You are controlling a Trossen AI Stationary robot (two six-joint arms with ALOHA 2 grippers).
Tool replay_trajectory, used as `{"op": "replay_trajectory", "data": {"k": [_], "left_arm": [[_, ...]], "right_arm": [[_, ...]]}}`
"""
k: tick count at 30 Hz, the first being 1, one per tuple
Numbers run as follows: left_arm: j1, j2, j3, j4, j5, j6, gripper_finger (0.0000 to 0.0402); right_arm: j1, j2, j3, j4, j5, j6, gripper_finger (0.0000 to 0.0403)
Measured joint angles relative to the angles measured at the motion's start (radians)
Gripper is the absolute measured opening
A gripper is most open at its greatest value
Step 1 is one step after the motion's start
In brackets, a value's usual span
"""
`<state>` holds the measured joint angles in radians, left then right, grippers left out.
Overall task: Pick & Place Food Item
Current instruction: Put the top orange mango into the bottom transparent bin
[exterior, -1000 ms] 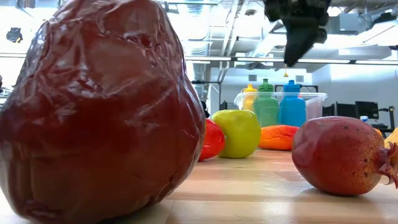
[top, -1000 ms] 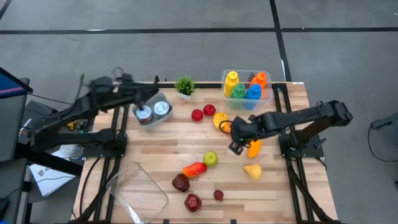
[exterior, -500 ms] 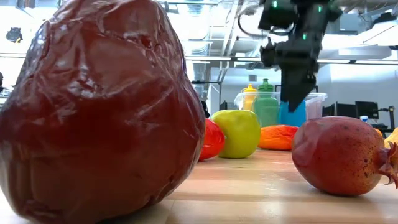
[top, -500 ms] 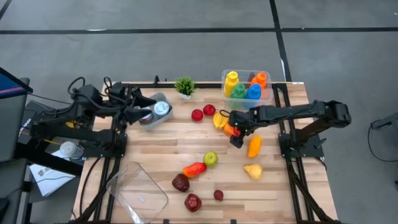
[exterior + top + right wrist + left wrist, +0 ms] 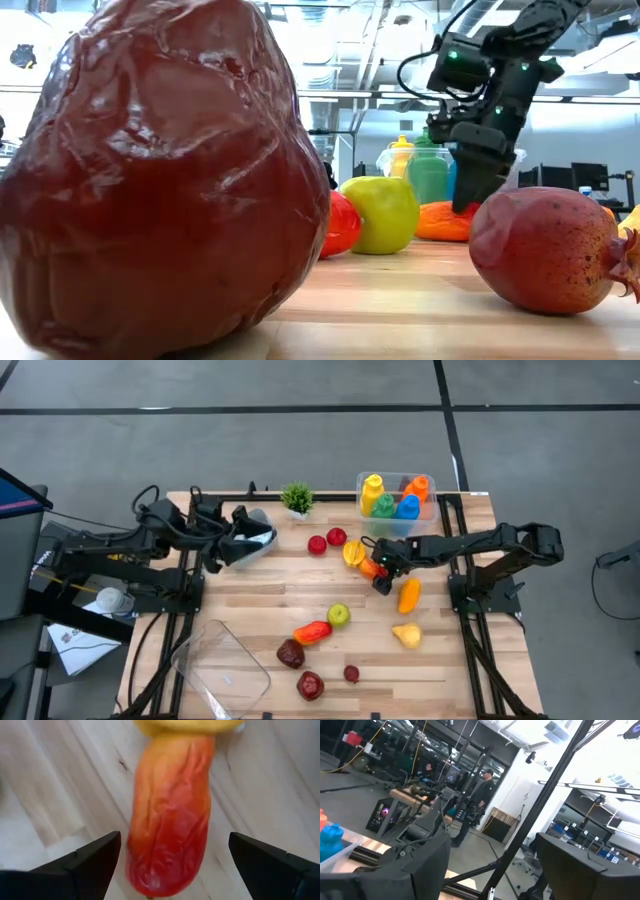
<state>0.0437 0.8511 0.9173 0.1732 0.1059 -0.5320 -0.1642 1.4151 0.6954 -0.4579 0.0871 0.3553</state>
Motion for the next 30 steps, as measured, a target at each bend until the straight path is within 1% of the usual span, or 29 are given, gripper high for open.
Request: {"op": "replay_trajectory", "data": {"k": [4, 8, 10, 14, 19, 22, 24, 27, 28, 30], "left_arm": [[0.000, 0.014, 0.000, 0.000, 0.000, 0.000, 0.0285], [0.000, 0.015, 0.000, 0.001, 0.000, 0.000, 0.0285], [0.001, 0.015, 0.000, 0.000, 0.000, 0.000, 0.0285], [0.001, 0.013, 0.000, -0.018, 0.000, 0.000, 0.0284], [0.003, 0.017, 0.000, -0.088, -0.003, 0.000, 0.0284], [0.003, 0.019, -0.001, -0.088, -0.004, 0.001, 0.0284], [0.003, 0.030, 0.000, -0.083, -0.007, 0.002, 0.0285], [0.003, 0.066, 0.000, -0.078, -0.048, 0.034, 0.0285], [0.003, 0.079, -0.001, -0.087, -0.057, 0.047, 0.0285], [0.005, 0.126, -0.001, -0.052, -0.065, 0.070, 0.0285]], "right_arm": [[0.001, 0.057, -0.007, 0.002, 0.001, -0.003, 0.0344], [0.029, 0.127, -0.001, 0.019, 0.012, -0.011, 0.0305], [0.048, 0.143, 0.012, 0.021, 0.026, 0.001, 0.0273], [0.081, 0.131, 0.026, 0.010, 0.042, 0.016, 0.0191], [0.092, 0.046, 0.043, -0.022, 0.018, 0.072, 0.0189], [0.115, -0.050, 0.069, -0.025, -0.011, 0.110, 0.0189], [0.136, -0.125, 0.095, -0.025, -0.011, 0.142, 0.0189], [0.171, -0.220, 0.139, 0.045, 0.030, 0.179, 0.0189], [0.182, -0.245, 0.154, 0.079, 0.050, 0.185, 0.0189], [0.204, -0.277, 0.182, 0.141, 0.078, 0.181, 0.0189]]}}
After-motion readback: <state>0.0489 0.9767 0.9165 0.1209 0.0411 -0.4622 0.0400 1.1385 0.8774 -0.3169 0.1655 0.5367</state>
